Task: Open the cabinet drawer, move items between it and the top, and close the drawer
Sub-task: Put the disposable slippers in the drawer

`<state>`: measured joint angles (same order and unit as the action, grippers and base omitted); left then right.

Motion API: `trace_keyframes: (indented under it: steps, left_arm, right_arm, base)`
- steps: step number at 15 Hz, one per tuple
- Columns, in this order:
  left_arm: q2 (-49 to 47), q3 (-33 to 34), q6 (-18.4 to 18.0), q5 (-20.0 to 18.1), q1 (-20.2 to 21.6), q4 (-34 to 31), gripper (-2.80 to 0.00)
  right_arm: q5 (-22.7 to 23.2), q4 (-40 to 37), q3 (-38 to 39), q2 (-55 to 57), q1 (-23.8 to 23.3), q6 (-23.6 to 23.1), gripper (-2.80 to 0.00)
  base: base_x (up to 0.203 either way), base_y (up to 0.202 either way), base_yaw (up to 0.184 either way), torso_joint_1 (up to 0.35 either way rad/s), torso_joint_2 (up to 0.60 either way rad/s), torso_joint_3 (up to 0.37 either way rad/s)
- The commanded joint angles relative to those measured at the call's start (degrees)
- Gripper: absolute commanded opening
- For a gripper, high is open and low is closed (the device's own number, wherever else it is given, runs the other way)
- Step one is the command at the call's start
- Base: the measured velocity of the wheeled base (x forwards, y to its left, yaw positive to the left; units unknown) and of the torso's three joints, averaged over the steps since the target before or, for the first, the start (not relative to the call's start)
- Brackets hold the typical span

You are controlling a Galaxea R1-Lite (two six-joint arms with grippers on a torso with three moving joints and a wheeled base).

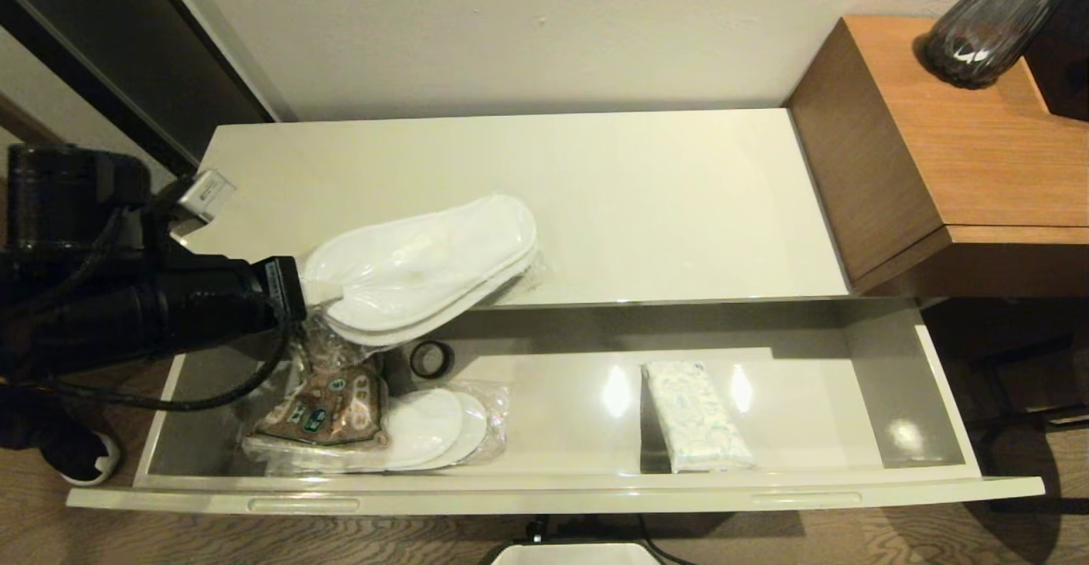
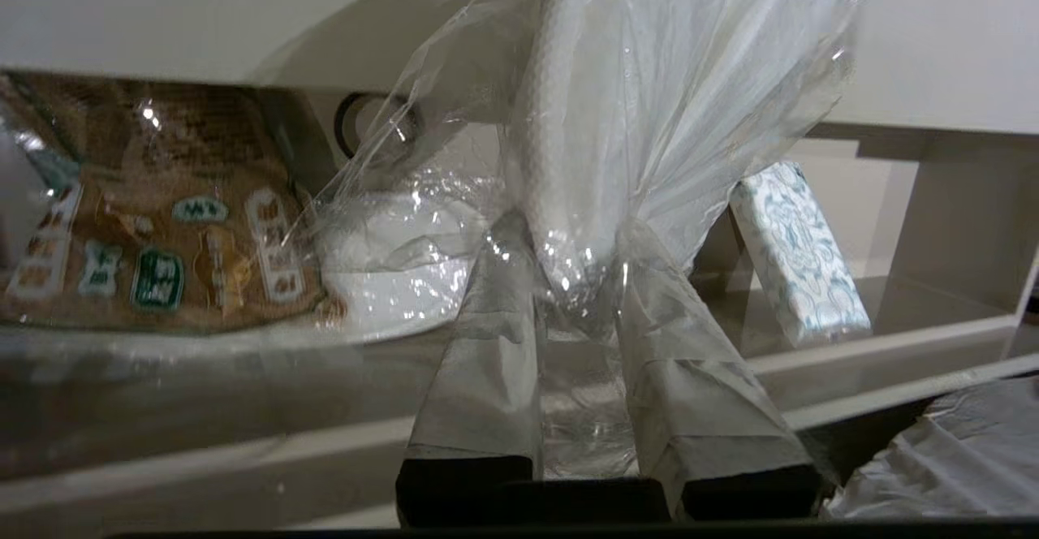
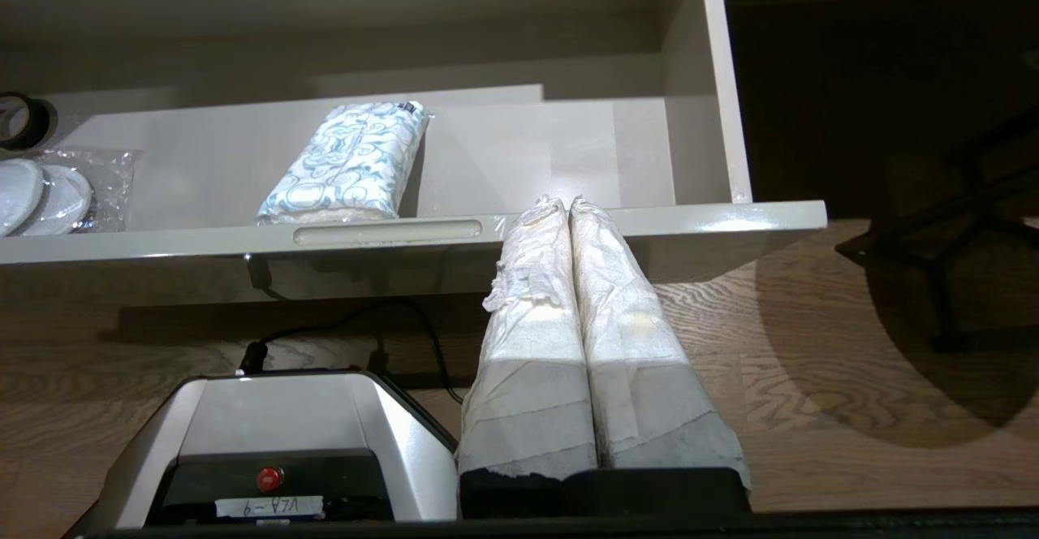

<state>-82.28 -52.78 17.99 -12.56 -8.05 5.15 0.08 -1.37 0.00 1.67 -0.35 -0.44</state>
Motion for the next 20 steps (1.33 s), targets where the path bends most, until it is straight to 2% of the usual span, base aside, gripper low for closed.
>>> trace_keyframes:
  steps: [1,9,13,15,18,20]
  left_arm:
    - [6.4,2.7,0.1,-0.1,-0.6,-1.8,-2.80]
    - [18.9,15.3,-0.2,0.1,-0.6,-8.2,-2.80]
    - [12.4,17.0,-0.7,0.7,0.1,-7.6,-2.80]
    - [5.8,17.8,-1.7,0.8,1.1,-3.5,-2.80]
    - [-4.5,19.6,-2.5,0.7,2.4,10.3,-2.80]
    - [-9.2,19.6,-2.7,0.7,3.4,14.5,-2.80]
  right_arm:
    - [0.0,0.0,0.2,0.0,0.0,0.0,-2.80]
    - [0.0,0.0,0.2,0.0,0.0,0.0,-2.80]
    - [0.0,0.0,0.2,0.1,0.0,0.0,-2.80]
    - [0.0,0.0,0.2,0.1,0.0,0.0,-2.80]
    - [0.0,0.0,0.2,0.0,0.0,0.0,-2.80]
    - [0.0,0.0,0.2,0.1,0.0,0.0,-2.80]
  base:
    - [0.000,0.000,0.000,0.000,0.00,0.000]
    - [0.000,0.000,0.000,0.000,0.00,0.000]
    - [0.000,0.000,0.000,0.000,0.00,0.000]
    - [0.000,0.000,0.000,0.000,0.00,0.000]
    - [0.000,0.000,0.000,0.000,0.00,0.000]
    - [0.000,0.000,0.000,0.000,0.00,0.000]
